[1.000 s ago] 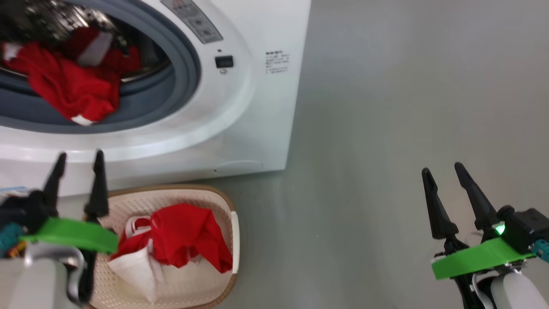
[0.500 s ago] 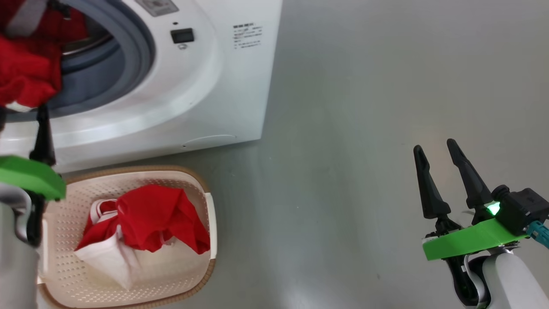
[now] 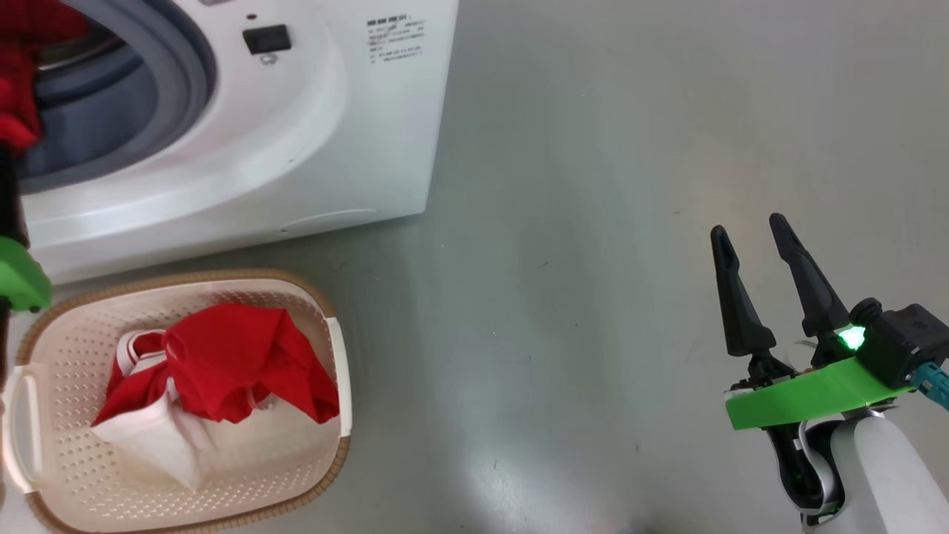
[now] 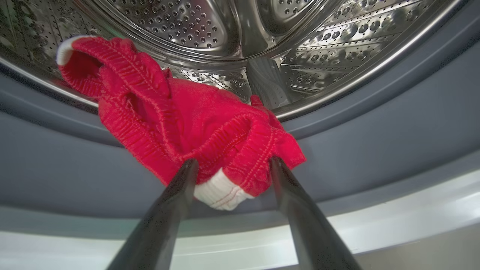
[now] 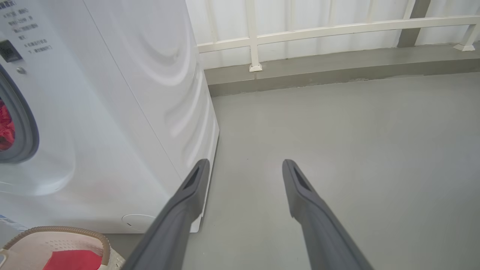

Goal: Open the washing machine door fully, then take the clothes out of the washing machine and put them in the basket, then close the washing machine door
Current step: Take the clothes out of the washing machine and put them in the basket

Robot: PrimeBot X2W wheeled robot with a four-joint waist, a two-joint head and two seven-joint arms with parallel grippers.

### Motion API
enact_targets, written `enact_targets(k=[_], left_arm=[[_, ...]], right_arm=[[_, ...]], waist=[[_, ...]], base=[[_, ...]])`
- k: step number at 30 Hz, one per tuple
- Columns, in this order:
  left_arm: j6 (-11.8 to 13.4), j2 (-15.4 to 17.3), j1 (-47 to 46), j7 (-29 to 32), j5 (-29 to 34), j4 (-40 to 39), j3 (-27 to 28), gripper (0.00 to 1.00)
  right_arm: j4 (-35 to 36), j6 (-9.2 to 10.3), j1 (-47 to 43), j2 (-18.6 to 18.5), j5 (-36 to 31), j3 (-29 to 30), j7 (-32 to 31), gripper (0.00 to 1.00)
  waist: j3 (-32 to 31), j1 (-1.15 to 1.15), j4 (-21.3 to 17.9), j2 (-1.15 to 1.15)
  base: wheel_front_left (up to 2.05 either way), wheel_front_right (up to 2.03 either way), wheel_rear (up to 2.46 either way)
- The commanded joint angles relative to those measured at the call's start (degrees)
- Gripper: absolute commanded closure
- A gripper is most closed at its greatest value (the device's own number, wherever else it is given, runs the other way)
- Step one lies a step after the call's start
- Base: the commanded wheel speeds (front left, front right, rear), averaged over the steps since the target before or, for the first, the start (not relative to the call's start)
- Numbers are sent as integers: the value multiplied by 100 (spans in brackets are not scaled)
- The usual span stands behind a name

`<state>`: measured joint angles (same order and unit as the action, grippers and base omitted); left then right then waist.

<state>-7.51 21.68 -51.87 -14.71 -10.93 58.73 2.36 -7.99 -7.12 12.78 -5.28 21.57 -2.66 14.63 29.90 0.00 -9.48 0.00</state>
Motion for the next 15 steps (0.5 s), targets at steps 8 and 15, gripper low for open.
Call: enact_targets(k=[8,15], left_arm=[[23,361,-333,-29,193,121,-110,0],[9,353,-461,-29,190,236,-263,100]], right_arm=[[169,-36,72,-1,-39,-127,37,0],[154,-36,143,26,-40,-166,37,0]], waist=[[181,0,-58,0],[189,0,-79,0]], base=[[0,0,0],[0,0,0]])
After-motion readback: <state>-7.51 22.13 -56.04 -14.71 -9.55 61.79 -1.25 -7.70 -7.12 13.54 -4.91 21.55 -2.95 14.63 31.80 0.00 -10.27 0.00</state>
